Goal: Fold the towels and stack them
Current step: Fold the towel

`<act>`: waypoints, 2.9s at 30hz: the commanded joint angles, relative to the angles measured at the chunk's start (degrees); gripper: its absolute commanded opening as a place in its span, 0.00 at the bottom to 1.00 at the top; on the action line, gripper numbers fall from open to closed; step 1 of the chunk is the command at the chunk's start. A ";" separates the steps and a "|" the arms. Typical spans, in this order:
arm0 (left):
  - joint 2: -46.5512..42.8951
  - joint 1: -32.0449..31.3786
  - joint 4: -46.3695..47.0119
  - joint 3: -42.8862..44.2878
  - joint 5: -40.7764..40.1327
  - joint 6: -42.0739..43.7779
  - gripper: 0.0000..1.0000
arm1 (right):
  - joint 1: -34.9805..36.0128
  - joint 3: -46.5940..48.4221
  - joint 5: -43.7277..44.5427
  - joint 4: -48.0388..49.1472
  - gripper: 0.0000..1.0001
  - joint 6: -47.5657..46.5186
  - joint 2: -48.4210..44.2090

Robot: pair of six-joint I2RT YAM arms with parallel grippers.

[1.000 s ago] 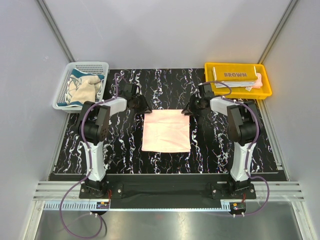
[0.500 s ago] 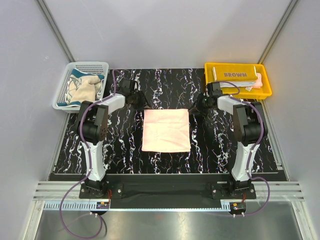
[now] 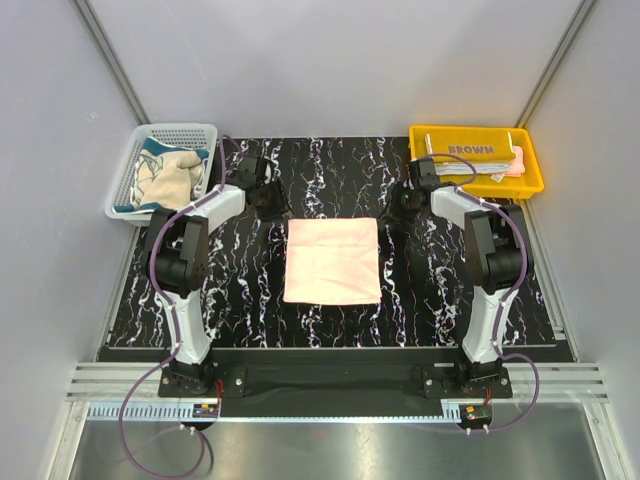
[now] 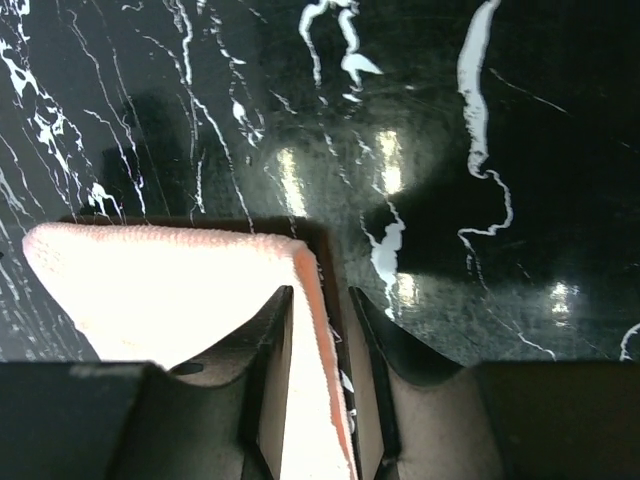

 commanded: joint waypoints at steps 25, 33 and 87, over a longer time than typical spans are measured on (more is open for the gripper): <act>6.12 -2.00 -2.02 3.23 -5.65 1.84 0.36 | 6.88 9.84 14.82 -7.59 0.36 -6.11 6.70; 7.00 -2.00 -0.26 2.88 -6.36 1.49 0.30 | 7.23 11.07 16.14 -8.30 0.32 -6.73 8.28; -17.59 0.37 31.91 -24.89 -2.23 -5.80 0.00 | 11.01 -10.19 12.97 8.31 0.00 -4.88 -18.17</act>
